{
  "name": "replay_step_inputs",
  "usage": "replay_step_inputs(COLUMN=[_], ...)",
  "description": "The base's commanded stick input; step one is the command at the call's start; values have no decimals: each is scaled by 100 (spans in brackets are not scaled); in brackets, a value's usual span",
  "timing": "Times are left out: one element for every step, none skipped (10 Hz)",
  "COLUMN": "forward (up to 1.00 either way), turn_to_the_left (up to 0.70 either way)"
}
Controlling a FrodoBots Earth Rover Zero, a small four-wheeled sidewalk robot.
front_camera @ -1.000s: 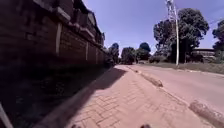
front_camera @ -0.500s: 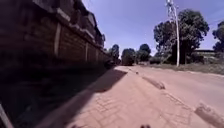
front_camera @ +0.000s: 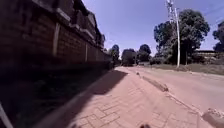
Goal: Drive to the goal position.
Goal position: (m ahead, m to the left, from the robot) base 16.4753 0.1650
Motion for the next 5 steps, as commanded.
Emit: replay_step_inputs(forward=[30, 30, 30, 30, 30], turn_to_the_left=[0, 0, 0, 0, 0])
